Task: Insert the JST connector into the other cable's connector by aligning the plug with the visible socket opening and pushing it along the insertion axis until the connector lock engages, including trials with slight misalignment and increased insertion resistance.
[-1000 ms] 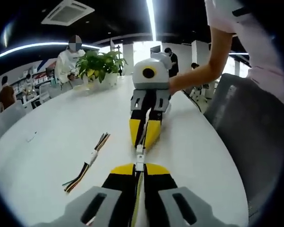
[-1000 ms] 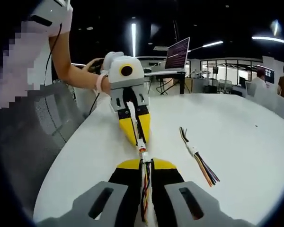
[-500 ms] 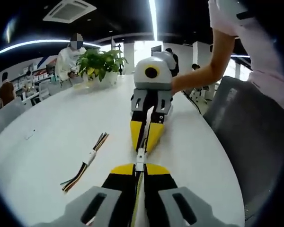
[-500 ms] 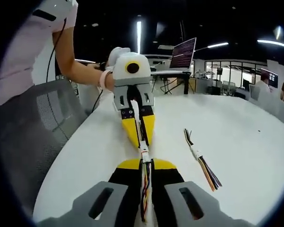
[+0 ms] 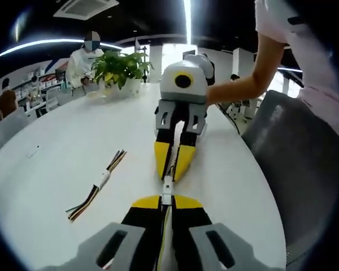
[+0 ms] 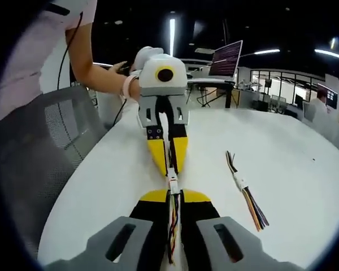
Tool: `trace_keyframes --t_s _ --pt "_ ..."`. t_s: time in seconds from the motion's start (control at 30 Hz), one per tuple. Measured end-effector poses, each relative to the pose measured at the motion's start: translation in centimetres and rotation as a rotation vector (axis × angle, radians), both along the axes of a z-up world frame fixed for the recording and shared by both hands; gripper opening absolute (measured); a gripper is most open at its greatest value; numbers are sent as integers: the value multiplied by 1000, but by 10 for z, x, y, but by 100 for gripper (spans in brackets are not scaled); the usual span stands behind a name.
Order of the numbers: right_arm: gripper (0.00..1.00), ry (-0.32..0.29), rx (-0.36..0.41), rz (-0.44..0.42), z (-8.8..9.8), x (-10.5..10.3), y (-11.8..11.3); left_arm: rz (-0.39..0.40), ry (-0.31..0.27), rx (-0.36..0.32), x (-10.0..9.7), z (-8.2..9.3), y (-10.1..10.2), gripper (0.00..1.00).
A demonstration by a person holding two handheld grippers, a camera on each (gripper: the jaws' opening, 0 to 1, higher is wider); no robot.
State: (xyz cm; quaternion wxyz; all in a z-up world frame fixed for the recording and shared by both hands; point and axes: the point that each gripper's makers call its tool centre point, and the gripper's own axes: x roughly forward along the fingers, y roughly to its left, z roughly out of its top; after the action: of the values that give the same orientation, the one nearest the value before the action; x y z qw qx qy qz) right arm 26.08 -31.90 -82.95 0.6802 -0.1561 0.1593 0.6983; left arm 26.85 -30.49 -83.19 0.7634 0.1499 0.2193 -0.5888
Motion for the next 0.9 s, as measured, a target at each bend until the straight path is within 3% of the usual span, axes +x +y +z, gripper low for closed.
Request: trace_keyframes --t_s 0.47,0.9 --pt "3 -23 -32 27 -8 4 3 23 40 10 -1 1 3 1" --pt "3 -26 -58 34 -12 3 5 21 39 -2 -2 4 4 0"
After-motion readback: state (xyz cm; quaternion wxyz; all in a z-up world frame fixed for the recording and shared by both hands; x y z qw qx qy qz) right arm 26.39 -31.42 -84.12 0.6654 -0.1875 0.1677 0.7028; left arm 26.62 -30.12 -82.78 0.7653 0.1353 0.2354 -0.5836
